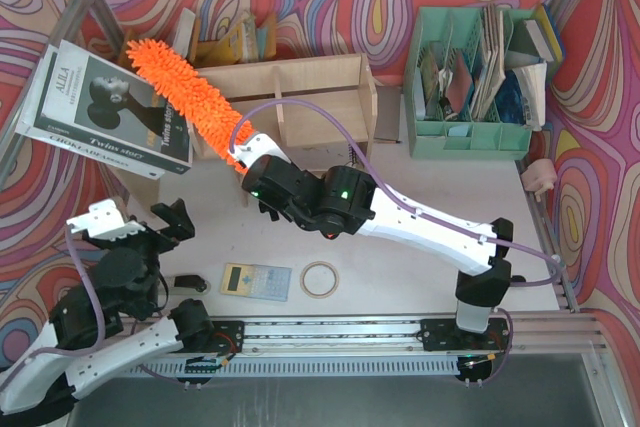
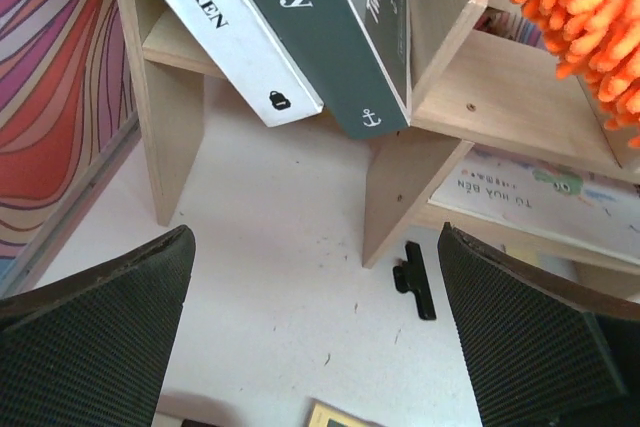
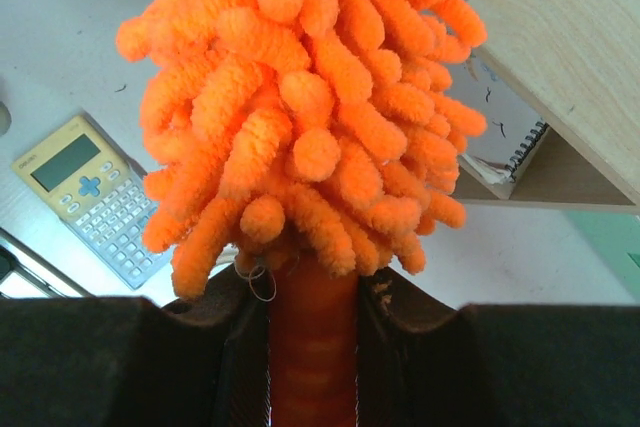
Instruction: Dust the bookshelf with a duster
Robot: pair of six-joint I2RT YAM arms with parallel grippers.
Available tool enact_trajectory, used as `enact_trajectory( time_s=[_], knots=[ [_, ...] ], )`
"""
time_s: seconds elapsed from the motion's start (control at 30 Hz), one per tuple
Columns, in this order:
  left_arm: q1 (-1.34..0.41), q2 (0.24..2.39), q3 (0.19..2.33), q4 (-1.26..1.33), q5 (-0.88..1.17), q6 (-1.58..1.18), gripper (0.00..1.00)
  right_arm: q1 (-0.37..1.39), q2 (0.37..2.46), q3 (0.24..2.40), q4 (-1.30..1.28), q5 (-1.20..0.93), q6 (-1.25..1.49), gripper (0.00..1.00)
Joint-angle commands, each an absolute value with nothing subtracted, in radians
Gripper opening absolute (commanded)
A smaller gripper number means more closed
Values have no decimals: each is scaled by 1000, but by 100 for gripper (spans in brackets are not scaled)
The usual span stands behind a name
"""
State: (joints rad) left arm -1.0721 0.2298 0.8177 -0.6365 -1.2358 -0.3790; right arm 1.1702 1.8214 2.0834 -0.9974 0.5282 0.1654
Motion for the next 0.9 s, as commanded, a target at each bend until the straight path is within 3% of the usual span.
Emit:
enact_trajectory(
  time_s=[0.0, 0.23, 0.67, 0.87],
  knots=[
    [-1075, 296, 916, -798, -1149, -402, 98, 1165, 1792, 2096, -944, 538, 128, 0],
    [-1076, 320, 927, -757, -1019, -332, 98, 1132, 1776, 2097, -969, 595, 160, 0],
    [-1076, 132, 919, -745, -1059, -323, 98, 1179, 1765, 2117, -888, 520, 135, 0],
    [-1075, 142, 921, -761, -1072, -340, 98, 1167, 1780, 2085, -949, 617, 177, 0]
  ],
)
